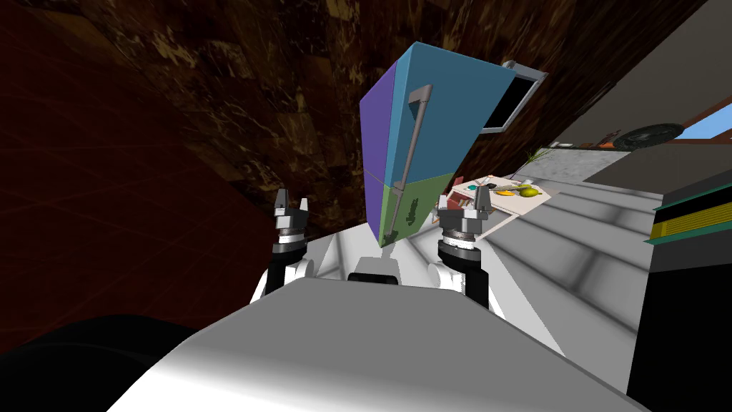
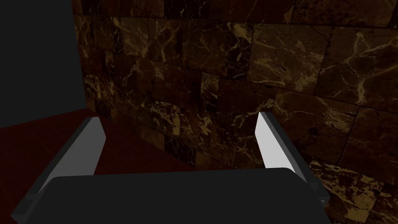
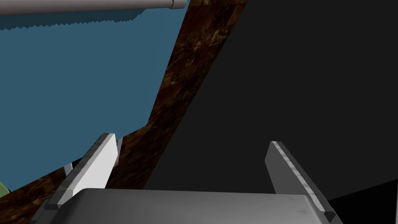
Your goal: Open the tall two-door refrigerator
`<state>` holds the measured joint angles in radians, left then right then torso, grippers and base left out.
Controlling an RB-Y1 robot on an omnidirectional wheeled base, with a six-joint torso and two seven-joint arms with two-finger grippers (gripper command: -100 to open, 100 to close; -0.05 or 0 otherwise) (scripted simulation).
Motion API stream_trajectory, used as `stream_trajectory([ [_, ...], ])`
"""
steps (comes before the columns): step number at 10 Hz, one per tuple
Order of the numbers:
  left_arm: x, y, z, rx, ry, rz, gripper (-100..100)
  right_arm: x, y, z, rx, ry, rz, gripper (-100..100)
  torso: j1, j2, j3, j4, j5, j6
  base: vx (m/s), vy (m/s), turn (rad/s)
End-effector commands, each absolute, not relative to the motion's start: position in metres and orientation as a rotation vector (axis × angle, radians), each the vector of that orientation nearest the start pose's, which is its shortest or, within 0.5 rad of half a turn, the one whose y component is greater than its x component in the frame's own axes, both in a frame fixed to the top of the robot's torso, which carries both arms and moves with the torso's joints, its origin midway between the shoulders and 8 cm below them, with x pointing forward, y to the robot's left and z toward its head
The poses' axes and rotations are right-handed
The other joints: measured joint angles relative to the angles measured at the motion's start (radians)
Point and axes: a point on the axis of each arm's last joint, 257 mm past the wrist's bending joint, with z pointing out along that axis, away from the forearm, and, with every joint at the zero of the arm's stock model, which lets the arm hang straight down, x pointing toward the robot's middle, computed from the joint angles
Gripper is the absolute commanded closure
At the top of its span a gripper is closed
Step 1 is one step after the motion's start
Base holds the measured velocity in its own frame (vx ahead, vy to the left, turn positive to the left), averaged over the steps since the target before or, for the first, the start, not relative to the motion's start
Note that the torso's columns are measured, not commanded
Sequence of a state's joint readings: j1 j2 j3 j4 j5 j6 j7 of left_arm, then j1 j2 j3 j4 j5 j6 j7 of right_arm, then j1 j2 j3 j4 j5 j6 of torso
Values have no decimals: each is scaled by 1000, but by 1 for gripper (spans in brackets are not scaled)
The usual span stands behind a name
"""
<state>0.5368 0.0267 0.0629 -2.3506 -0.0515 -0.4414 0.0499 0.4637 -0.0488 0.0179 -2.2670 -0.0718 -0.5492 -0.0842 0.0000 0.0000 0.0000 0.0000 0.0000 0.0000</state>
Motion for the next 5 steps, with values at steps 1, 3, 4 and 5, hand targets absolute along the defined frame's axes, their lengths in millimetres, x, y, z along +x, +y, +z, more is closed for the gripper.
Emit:
stream_trajectory([
  [1,335,293,34,-634,663,-1235,0,341,-273,39,646,539,1474,0,0,40,-82,41,0,0,0,0,0],
  [3,335,293,34,-634,663,-1235,0,341,-273,39,646,539,1474,0,0,175,-351,176,0,0,0,0,0],
  [4,335,293,34,-634,663,-1235,0,341,-273,39,646,539,1474,0,0,248,-497,248,0,0,0,0,0],
  [5,335,293,34,-634,663,-1235,0,341,-273,39,646,539,1474,0,0,322,-644,322,0,0,0,0,0],
])
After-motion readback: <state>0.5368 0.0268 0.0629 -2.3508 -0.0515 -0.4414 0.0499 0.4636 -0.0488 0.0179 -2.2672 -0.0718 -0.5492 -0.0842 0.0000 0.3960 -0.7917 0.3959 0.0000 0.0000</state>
